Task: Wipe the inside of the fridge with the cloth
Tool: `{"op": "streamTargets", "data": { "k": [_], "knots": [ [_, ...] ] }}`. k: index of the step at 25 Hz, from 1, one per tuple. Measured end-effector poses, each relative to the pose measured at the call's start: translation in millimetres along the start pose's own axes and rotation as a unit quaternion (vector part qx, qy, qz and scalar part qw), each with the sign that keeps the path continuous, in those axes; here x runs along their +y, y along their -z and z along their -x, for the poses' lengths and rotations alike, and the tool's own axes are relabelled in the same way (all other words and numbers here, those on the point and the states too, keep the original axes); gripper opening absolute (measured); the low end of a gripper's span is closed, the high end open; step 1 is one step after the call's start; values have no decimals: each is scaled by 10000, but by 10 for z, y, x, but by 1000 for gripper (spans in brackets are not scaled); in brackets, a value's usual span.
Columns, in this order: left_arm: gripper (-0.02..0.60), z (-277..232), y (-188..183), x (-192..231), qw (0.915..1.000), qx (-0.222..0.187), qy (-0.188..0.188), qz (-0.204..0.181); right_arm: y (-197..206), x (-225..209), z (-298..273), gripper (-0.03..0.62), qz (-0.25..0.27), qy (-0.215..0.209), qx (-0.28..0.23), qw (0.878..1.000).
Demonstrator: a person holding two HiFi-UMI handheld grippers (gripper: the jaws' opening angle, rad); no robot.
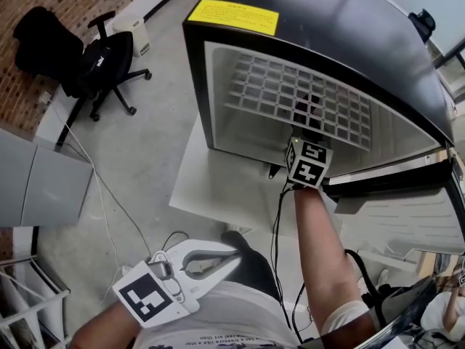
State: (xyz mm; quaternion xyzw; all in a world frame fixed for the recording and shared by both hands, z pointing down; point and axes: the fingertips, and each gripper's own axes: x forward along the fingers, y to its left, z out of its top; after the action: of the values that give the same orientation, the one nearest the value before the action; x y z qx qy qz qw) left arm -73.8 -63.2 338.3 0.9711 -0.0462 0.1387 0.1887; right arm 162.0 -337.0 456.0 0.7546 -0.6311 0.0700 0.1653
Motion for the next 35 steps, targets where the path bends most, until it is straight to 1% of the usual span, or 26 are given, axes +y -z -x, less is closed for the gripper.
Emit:
{"op": "streamTargets", "data": {
  "k": [4,8,12,17,23,35],
  "knots": [
    [5,-115,47,-45,9998,73,146,-88,145,-447,88,75,-243,523,85,9983],
    [5,-176,52,-58,9997,97,213,-93,247,-751,133,75,-430,893,199,9949],
    [5,-220,61,-60,9994,139,297,-110,328,-934,156,75,-534,1172,289,9913],
    [5,-282,37,-33,9991,194,362,-143,349,-1020,145,75,-632,1442,368,9868],
    [5,-291,-32,-5,9989,144,419,-182,350,-1044,221,75,-946,1569,403,9823],
    [5,-148,108,-205,9983,158,519,-224,439,-1032,606,75,-1061,1758,399,9779]
  ]
}}
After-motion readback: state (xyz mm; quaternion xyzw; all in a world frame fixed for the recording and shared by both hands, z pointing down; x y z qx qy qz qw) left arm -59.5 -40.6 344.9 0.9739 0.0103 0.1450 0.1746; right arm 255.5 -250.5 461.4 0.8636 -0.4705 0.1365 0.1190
